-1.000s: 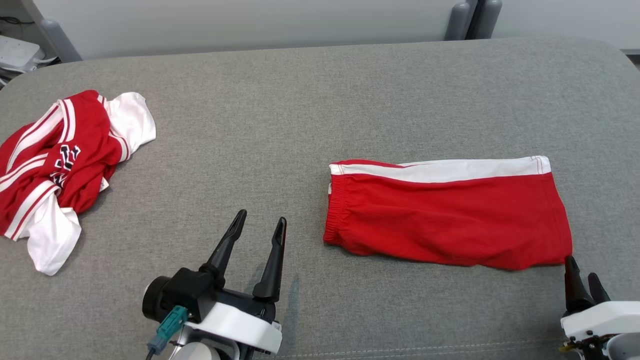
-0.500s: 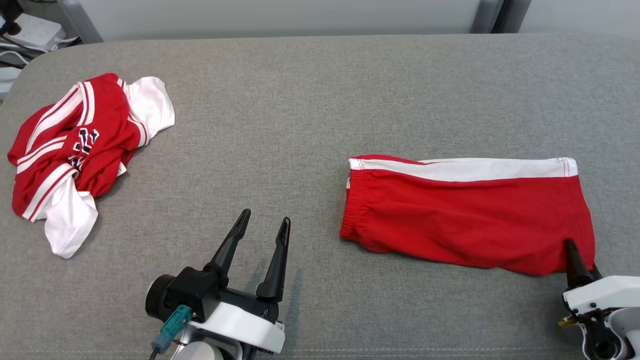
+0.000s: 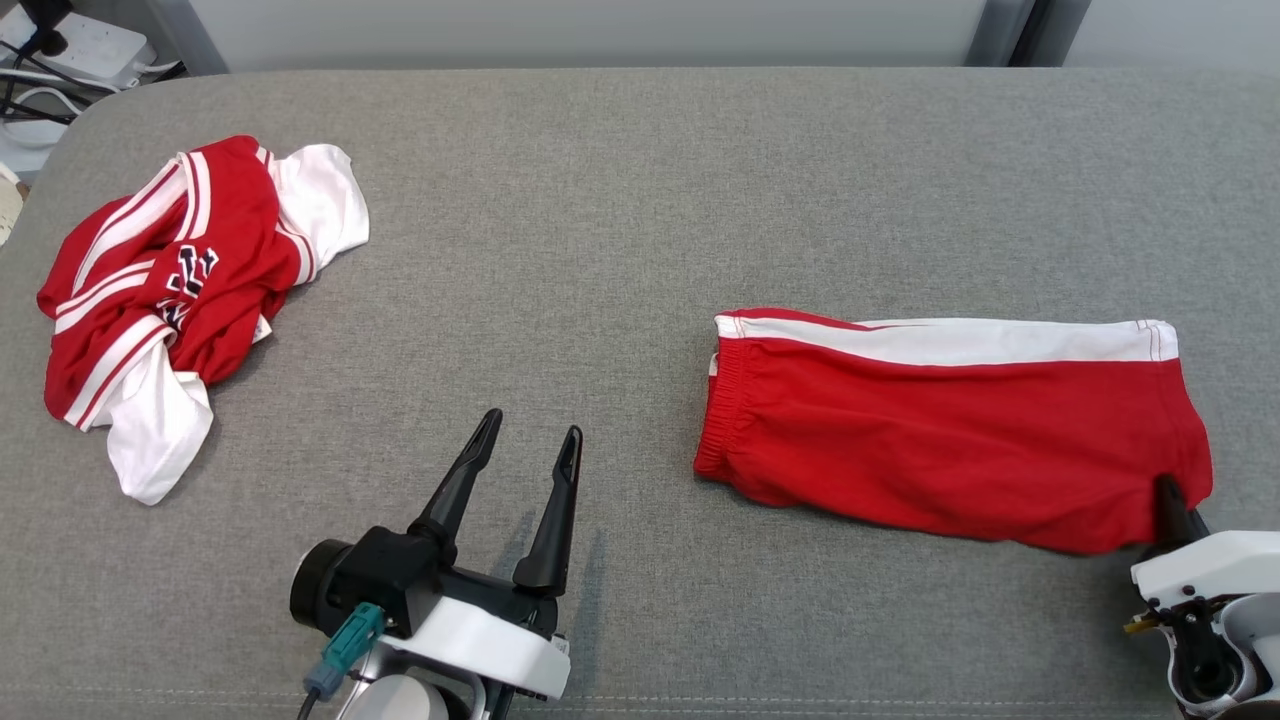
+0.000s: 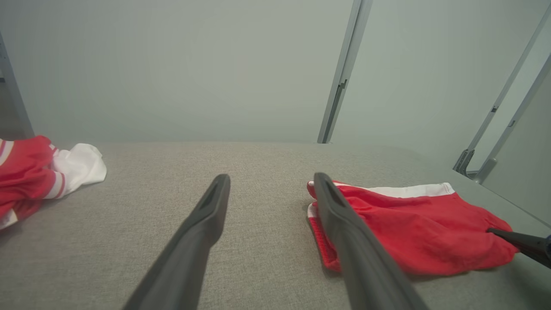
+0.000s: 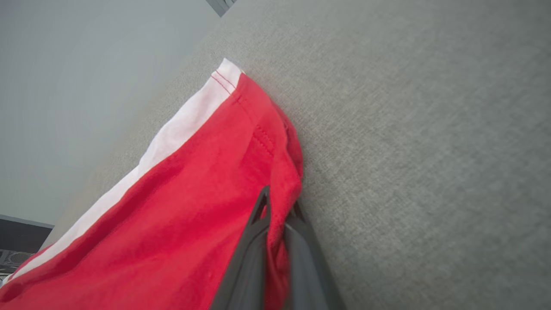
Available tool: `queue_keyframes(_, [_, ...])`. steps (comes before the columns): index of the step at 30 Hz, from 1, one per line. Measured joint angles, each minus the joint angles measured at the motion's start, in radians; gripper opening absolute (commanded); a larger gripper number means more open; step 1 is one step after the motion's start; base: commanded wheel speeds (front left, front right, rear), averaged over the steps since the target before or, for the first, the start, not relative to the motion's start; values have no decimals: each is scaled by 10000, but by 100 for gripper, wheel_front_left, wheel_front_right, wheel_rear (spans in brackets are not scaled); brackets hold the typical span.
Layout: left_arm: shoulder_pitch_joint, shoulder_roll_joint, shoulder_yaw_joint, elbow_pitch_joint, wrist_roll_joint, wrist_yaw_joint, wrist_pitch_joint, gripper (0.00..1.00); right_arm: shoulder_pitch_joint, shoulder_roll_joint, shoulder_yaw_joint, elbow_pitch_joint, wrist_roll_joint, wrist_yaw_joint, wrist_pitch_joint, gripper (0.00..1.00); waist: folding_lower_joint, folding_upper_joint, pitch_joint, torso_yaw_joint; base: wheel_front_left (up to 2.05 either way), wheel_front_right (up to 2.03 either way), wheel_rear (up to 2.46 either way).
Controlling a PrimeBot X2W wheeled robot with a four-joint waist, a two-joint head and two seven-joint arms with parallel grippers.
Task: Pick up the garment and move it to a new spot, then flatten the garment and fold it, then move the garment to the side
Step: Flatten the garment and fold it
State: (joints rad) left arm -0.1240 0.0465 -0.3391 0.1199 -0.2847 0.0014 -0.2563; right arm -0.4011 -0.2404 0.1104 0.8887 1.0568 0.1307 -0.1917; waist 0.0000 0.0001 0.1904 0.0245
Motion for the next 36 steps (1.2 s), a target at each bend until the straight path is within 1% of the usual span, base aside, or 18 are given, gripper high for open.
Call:
queue_keyframes(5, [0,0,-23,2,35,0,0,100,5,-318,374,-577,12,0,-245,0,0,0,-99,-27,0,0,0])
queue_keyframes(10, [-12,0,-161,-48,13,44,0,100,34,-554,709,-1714,-56,-2,-464,0,0,-1,-171,124,0,0,0])
queue_keyframes(13, [-12,0,-251,-46,12,96,0,100,208,-520,863,-2545,-247,-2,-522,0,0,0,-223,271,0,0,0])
queue_keyframes(19, [-3,0,-313,-40,-71,174,0,100,760,-6,1248,-4188,-882,-2,-556,0,0,0,-334,628,0,0,0])
queue_keyframes(24, [11,2,-336,-42,-84,180,0,100,839,500,1741,-4798,-1845,-2,-462,0,0,0,-397,908,0,0,0])
queue_keyframes(28, [10,0,-462,-44,-167,230,0,100,735,1028,2125,-4771,-2389,-2,25,0,0,0,-446,1122,0,0,0])
queue_keyframes(36, [10,4,-571,-46,-234,267,0,100,256,1645,2451,-4134,-3141,-2,341,0,0,0,-450,1498,0,0,0])
